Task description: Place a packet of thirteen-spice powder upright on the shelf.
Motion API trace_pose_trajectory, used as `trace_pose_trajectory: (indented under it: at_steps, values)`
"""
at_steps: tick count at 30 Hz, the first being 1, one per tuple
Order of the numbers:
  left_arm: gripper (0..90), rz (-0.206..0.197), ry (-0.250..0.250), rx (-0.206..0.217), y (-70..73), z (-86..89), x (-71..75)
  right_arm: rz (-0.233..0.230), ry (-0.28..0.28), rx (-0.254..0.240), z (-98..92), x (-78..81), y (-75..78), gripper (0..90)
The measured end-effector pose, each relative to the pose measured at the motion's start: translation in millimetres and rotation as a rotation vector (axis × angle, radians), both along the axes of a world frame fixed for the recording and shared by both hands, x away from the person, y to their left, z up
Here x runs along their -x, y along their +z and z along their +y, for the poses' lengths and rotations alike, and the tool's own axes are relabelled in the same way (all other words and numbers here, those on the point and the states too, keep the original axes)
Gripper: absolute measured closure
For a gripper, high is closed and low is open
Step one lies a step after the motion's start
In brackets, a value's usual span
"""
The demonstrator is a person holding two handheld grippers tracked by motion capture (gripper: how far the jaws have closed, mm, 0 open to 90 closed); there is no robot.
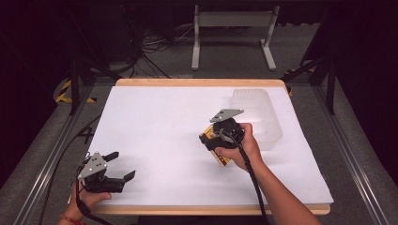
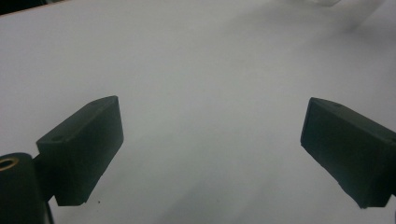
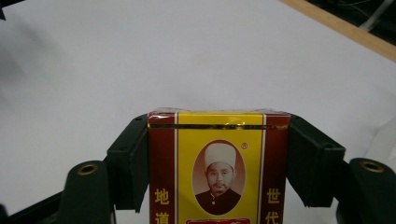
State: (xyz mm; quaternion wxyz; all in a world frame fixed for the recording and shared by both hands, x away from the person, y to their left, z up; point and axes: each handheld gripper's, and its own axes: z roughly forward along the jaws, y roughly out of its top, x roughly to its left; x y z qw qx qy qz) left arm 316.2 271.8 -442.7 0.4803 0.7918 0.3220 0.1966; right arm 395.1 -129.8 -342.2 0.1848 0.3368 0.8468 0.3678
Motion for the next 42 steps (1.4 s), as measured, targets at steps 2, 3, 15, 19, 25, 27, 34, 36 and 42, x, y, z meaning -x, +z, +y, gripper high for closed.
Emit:
trace_pose_trajectory:
  at_steps: [2,3,15,19,25,27,34,36,42]
  values:
    - [6.5,0.002,0.001,0.001,0.1,0.0,0.4,-0.007,-0.001,-0.015,-0.6,-0.6,1.6,32.6]
    - [6.5,0.002,0.001,0.001,0.2,0.2,0.6,-0.017,-0.008,-0.016,-0.5,-0.9,2.4,32.6]
    - [6.5,0.001,-0.001,0.005,0.0,0.9,0.0,-0.085,-0.002,-0.02,4.8,-9.0,14.2,32.7]
    - [6.6,0.002,0.0,0.005,-0.2,1.0,-0.4,-0.097,-0.004,-0.021,6.0,-12.6,16.9,32.7]
    - [6.6,0.009,0.002,0.006,-0.9,1.5,-0.9,-0.131,-0.005,-0.012,9.2,-21.7,22.2,32.7]
    - [6.6,0.003,0.003,0.004,-0.8,1.8,-0.7,-0.135,-0.019,-0.02,8.0,-24.6,24.0,32.7]
    - [6.6,0.008,0.0,0.005,-1.4,1.5,-1.1,-0.153,-0.074,-0.044,-8.3,-36.6,29.0,32.7]
    - [6.6,0.007,0.0,0.004,-1.4,1.4,-1.1,-0.153,-0.078,-0.046,-10.8,-38.2,29.1,32.7]
    - [6.6,0.007,-0.001,-0.001,-1.7,1.0,-1.4,-0.167,-0.12,-0.058,-24.9,-45.5,31.5,32.7]
